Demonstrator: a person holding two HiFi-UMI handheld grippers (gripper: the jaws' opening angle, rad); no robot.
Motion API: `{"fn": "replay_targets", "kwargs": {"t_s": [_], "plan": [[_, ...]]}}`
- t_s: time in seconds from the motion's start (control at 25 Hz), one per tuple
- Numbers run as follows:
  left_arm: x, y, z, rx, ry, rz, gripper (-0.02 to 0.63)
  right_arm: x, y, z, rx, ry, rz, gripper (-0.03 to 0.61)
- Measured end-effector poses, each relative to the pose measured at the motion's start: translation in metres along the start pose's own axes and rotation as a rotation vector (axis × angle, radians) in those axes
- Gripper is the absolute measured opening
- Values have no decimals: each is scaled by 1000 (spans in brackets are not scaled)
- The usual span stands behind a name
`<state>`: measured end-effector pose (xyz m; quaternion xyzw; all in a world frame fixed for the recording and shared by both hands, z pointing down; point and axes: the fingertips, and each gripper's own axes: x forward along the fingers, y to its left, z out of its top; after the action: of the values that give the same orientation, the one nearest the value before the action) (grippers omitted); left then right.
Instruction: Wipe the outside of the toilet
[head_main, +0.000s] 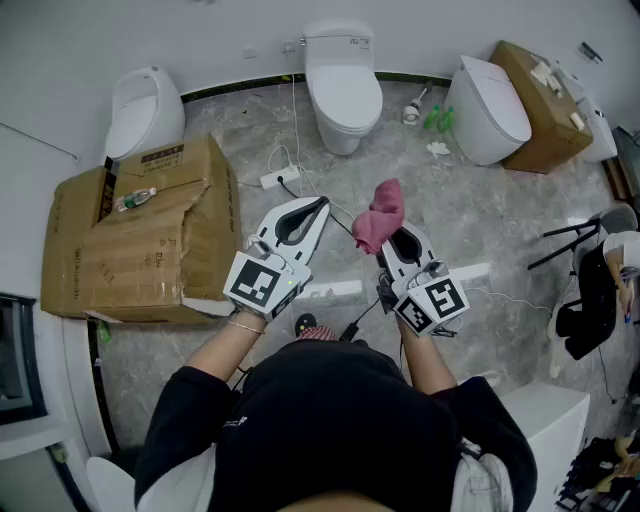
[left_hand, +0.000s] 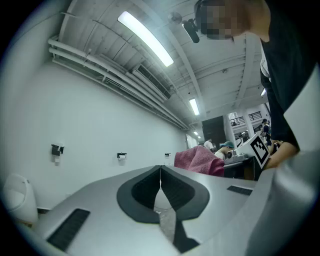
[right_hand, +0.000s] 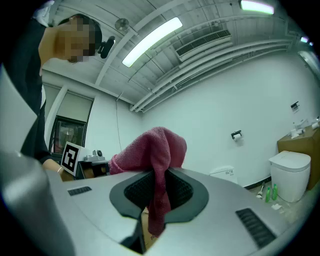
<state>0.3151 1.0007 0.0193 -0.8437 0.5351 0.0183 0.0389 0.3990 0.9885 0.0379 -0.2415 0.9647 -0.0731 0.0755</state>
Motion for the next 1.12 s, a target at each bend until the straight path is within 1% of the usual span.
{"fn": "replay_targets", "kwargs": {"t_s": [0.16,0.32,0.44,0.52,0.6,0.72,0.84,1.0,1.12], "plan": [[-3,2,-1,5,-1,-16,11,3,3,0,-3,3,-7,61],[-12,13,-6,-3,49,-15,11,9,6,-4,-1,6,-37,61],[-15,19,-8,-7,15,-39,11,13,4,-7,7,4,-77,61],[-17,24,-9,-6,11,-52,11,15,3,-4,20,-19,-92,61],[-19,31,-10,-7,15,-62,11,19,3,-2,29,-41,-109,61],[-23,41,-13,-10,39,-82,11,26,4,-4,18,-39,-143,61],[-23,47,-13,-14,29,-109,11,27,5,-1,4,-44,-174,61],[-20,52,-13,-27,11,-116,11,23,4,5,20,-59,-203,61],[-15,52,-13,-36,-6,-121,11,22,1,12,4,-53,-221,61]]}}
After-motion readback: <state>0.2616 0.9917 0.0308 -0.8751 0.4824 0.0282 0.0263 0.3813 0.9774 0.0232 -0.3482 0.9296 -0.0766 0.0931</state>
